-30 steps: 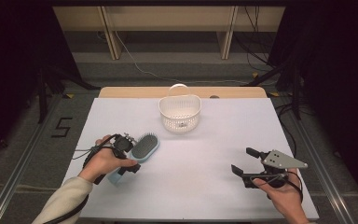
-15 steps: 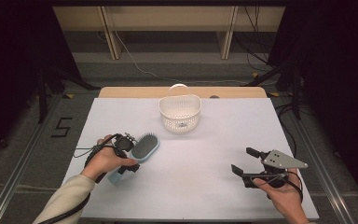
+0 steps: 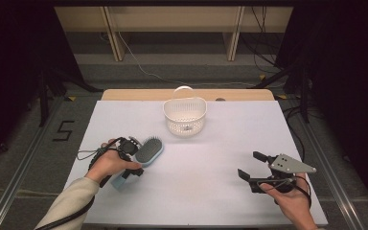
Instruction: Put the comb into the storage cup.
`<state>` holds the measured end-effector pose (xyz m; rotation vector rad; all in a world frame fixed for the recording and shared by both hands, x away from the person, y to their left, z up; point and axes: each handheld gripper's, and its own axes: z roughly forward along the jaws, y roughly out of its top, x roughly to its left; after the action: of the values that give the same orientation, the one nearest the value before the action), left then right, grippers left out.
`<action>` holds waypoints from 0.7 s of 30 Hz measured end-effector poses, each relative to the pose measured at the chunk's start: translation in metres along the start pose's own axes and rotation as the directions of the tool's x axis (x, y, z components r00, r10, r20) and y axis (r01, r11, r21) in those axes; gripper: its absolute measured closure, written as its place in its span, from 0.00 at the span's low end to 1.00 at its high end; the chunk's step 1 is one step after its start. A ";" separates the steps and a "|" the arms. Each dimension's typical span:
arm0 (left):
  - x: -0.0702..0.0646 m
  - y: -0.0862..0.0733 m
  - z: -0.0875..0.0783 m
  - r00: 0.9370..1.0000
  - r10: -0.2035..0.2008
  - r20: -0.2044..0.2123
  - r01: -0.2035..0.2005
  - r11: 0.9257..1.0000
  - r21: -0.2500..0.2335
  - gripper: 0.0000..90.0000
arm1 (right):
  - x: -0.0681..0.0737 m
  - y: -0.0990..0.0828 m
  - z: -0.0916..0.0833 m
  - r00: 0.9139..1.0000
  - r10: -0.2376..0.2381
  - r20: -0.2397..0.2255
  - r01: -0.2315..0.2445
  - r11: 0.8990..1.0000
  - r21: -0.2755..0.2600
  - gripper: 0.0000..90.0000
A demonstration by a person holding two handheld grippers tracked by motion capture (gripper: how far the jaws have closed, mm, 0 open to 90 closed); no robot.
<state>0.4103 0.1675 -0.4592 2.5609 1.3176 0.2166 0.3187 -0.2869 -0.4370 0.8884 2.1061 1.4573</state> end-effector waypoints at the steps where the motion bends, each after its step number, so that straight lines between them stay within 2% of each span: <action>1: 0.001 0.000 0.001 1.000 -0.005 0.000 0.005 1.000 0.002 0.19 | 0.000 0.000 0.000 1.000 0.001 0.002 -0.001 1.000 0.001 0.18; 7: 0.004 0.001 0.003 1.000 -0.022 0.003 0.022 1.000 0.012 0.19 | 0.000 0.000 0.000 1.000 0.002 0.000 -0.002 1.000 0.001 0.18; 21: 0.007 0.004 0.007 0.999 -0.032 0.010 0.031 0.999 0.026 0.23 | 0.000 0.000 0.000 1.000 0.002 0.001 -0.002 1.000 0.000 0.18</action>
<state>0.4187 0.1699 -0.4647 2.5570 1.3645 0.1811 0.3189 -0.2871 -0.4373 0.8913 2.1049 1.4580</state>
